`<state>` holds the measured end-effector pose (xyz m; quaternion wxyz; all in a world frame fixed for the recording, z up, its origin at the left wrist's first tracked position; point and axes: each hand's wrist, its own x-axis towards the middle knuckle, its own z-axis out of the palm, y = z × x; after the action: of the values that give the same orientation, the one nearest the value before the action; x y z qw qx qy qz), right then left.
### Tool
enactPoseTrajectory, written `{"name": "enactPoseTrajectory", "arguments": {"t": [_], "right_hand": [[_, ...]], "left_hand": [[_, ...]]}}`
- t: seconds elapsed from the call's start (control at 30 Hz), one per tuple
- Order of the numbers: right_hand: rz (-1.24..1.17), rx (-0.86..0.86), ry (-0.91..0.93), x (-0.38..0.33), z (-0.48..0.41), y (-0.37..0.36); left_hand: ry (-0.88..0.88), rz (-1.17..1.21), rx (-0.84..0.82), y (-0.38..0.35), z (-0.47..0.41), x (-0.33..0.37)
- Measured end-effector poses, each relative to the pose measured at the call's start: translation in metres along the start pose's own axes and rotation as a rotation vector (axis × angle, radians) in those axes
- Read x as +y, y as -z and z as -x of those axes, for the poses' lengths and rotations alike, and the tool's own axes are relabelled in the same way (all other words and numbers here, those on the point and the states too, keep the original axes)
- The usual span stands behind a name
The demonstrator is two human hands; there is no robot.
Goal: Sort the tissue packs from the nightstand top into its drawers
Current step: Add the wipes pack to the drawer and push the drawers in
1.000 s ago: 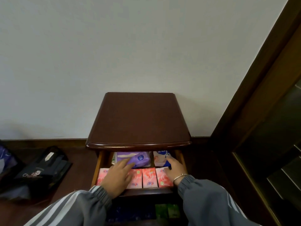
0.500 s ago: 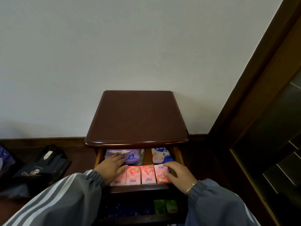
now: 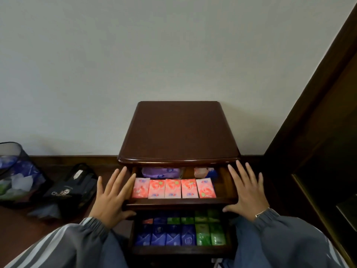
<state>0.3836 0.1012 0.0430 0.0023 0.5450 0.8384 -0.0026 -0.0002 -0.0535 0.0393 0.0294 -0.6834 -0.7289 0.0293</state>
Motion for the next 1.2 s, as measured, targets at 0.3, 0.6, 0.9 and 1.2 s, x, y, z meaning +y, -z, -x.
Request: {"name": "enactPoseTrajectory", "arguments": {"t": [0.3, 0.6, 0.9, 1.2], "right_hand": [[0.066, 0.072, -0.097, -0.019, -0.078, -0.003], [-0.068, 0.142, -0.132, -0.03, -0.079, -0.012], [-1.592, -0.485, -0.715, -0.051, 0.039, -0.008], [-1.896, -0.942, -1.306, -0.083, 0.083, -0.038]], "left_hand": [[0.218, -0.084, 0.062, -0.003, -0.088, 0.006], [0.309, 0.041, 0.135, -0.016, -0.101, 0.015], [0.98, 1.756, -0.396, -0.014, 0.029, 0.093], [1.295, 2.078, -0.732, -0.018, 0.05, 0.114]]}}
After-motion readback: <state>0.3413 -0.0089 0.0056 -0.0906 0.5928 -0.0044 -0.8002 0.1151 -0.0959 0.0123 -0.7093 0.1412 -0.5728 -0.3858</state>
